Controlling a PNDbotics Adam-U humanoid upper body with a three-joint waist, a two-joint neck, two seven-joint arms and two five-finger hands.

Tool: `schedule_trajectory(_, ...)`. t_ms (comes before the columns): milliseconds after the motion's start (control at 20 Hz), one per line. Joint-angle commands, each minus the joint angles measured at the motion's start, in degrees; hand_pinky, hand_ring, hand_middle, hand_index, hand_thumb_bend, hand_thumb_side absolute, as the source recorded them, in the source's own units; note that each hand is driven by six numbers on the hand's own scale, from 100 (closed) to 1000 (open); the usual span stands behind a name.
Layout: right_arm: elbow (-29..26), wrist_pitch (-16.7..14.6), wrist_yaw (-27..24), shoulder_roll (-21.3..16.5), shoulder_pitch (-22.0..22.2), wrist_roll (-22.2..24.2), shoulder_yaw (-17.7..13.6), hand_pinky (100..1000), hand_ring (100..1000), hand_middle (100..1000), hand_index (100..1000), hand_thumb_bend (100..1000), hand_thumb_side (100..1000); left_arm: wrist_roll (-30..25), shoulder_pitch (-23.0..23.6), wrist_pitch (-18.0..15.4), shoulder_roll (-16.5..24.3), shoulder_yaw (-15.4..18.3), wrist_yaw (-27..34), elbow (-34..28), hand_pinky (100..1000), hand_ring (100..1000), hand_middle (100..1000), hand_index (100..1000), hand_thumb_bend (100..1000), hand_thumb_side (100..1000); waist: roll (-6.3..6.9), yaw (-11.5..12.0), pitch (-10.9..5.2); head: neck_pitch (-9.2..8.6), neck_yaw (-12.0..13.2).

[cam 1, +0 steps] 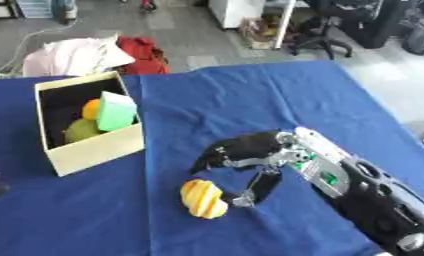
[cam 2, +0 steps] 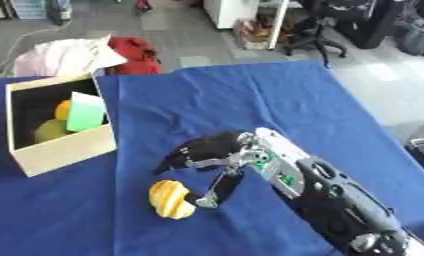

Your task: Pick up objects on the table and place them in the box.

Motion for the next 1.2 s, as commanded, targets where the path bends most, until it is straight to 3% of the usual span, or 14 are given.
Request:
schedule_trajectory(50, -0.34, -12.93, 2.64, -0.48, -1.46, 11.19, 0.32, 981, 914, 895, 1000, 100, 253, -0.02, -0.31, -0.10, 1.00, -0.02, -0.04, -0.72, 908, 731, 758, 799, 100, 726, 0.28, 0.03, -1.19, -0.37, -0.32)
schedule_trajectory(350, 2.46, -13.73, 6.11, 0.66, -0.96, 5.98, 1.24, 970, 897, 869, 993, 100, 242, -0.13, -0.55, -0.10, 0.94, -0.08, -0.07, -0.73, 909, 732, 758, 799, 100, 727, 0.20, 0.45, -0.90, -0.63, -0.40)
schedule_trajectory(850, 6.77, -13.65, 12.64, 1.74, 0.90, -10.72, 0.92, 929, 831, 726, 824, 100, 217, -0.21, -0.79, -0.11, 0.95, -0.16, -0.06, -0.73, 908, 732, 758, 799, 100, 727, 0.20, 0.45, -0.81, -0.81, -0.55)
schedule_trajectory(1200, 7.35, -10.44, 13.48, 1.84, 2.60, -21.40, -2.59, 847, 703, 482, 454, 100, 196, -0.02, -0.71, -0.09, 0.91, 0.00, -0.01, -0.82, 909, 732, 759, 799, 100, 726, 0.52, 0.19, -0.87, -0.91, -0.29)
